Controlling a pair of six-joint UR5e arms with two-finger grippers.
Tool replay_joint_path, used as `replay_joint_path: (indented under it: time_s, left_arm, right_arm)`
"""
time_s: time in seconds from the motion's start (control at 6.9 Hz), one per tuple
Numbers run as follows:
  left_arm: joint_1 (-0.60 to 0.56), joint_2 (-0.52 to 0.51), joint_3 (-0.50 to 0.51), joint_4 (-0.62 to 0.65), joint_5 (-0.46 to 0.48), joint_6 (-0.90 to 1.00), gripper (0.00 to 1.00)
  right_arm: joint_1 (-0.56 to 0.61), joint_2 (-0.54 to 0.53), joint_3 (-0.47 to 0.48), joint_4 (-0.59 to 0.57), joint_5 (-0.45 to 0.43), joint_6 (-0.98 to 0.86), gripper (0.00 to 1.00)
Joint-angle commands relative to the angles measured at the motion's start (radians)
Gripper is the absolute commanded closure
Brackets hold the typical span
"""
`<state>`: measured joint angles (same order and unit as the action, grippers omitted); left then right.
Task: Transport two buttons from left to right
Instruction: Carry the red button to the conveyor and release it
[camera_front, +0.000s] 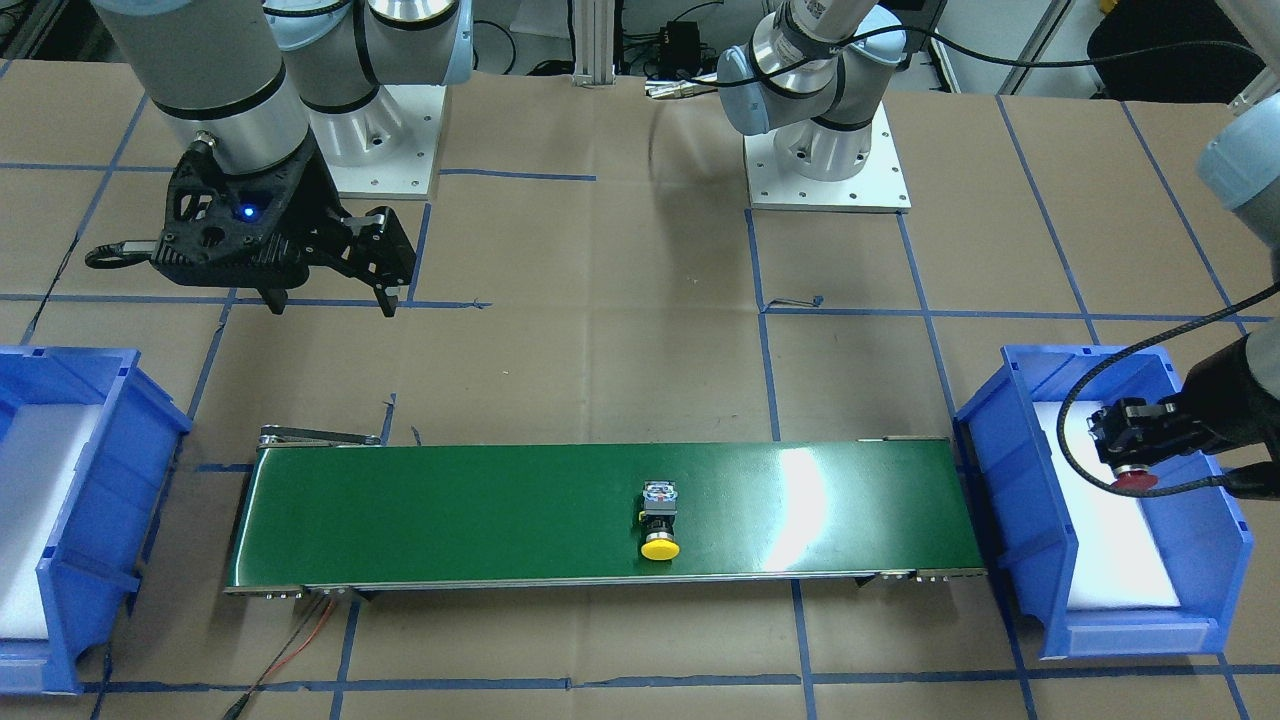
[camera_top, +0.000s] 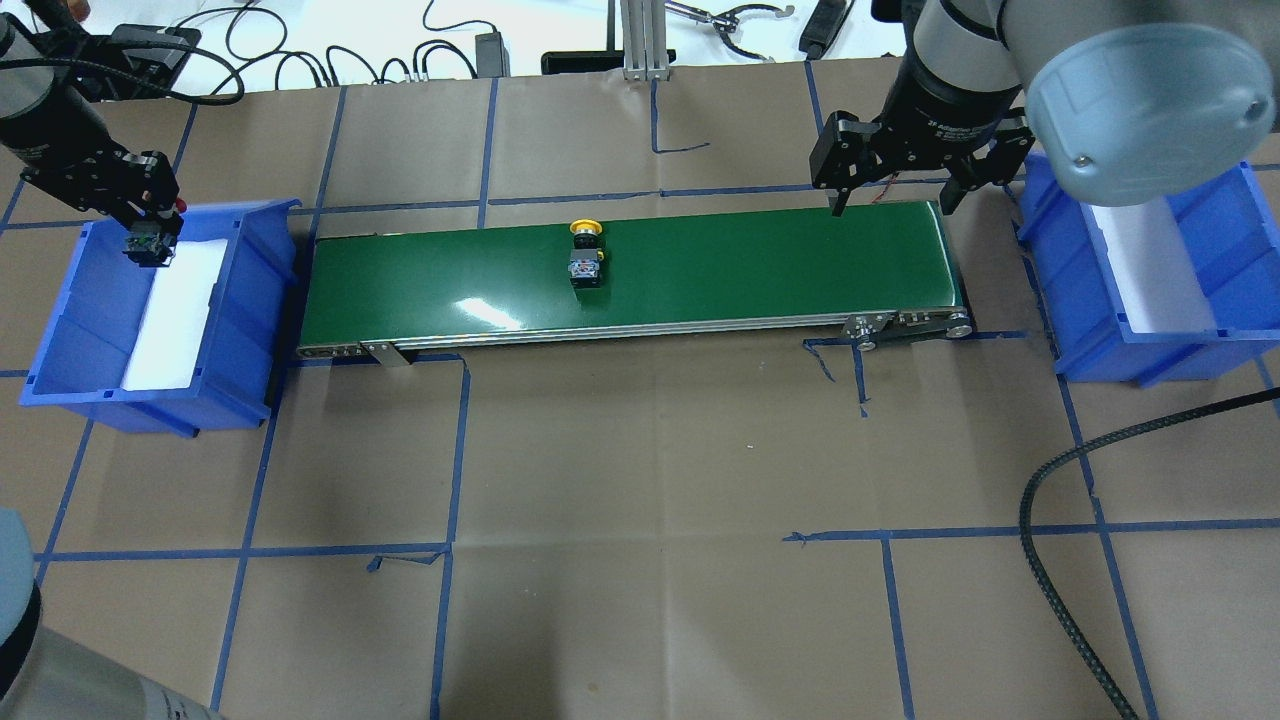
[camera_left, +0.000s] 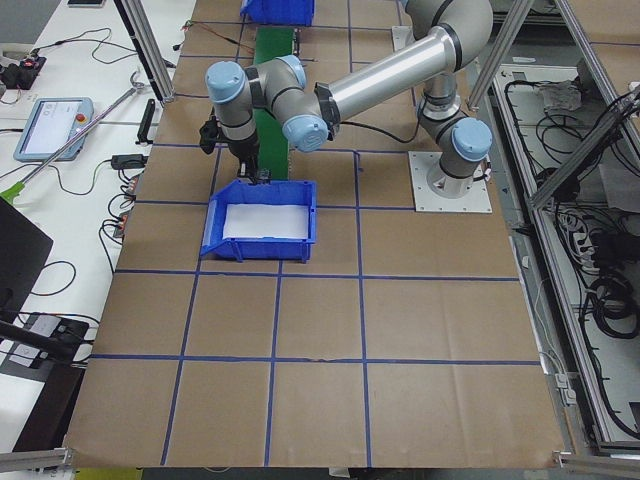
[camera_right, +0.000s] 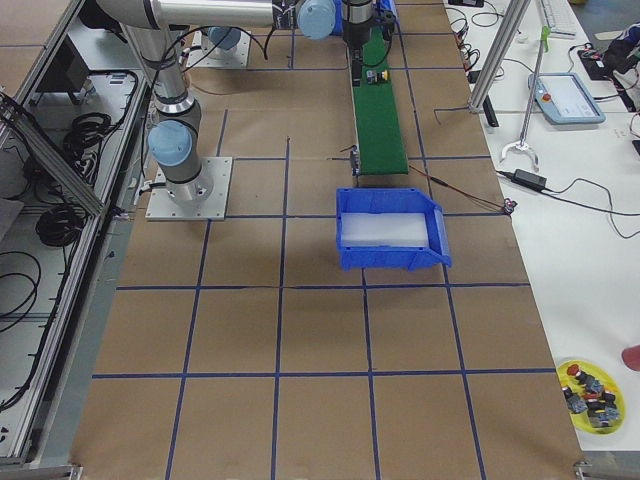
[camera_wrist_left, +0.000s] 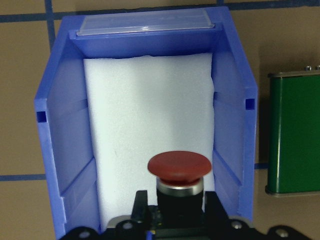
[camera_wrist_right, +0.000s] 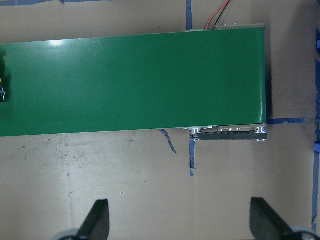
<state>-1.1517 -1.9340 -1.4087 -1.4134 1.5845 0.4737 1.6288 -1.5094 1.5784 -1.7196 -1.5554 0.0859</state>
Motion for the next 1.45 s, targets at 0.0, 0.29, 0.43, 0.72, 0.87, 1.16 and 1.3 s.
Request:
replay_joint_path:
  time_s: [0.0,0.29,0.43,0.72,0.87,1.16,1.3]
  left_arm:
    - [-0.075,-0.002,-0.004,0.001,-0.001,-0.094,1.0]
    - [-0.173,-0.002,-0.006,0.008,-0.001,-0.194,1.0]
    - [-0.21,-0.003,-0.006,0.011,-0.001,-0.229,1.0]
    - [-0.218,0.003,-0.048,0.016,-0.004,-0.237,1.0]
    - [-0.221,-0.002,-0.068,0.031,-0.006,-0.239,1.0]
    - [-0.224,-0.022,-0.093,0.045,-0.009,-0.241,1.0]
    - [-0.223,-0.029,-0.114,0.077,-0.008,-0.241,1.0]
  right_arm:
    - [0.0,0.001,0.002,0.0,0.0,0.0,0.0]
    - [0.0,0.002,0.0,0.0,0.0,0.0,0.0]
    - [0.0,0.005,0.0,0.0,0.0,0.0,0.0]
    - [0.0,0.006,0.0,0.0,0.0,0.0,0.0]
    - [0.0,0.006,0.002,0.0,0.0,0.0,0.0]
    - [0.0,0.006,0.002,0.0,0.0,0.0,0.0]
    - [0.0,0.008,0.002,0.0,0.0,0.0,0.0]
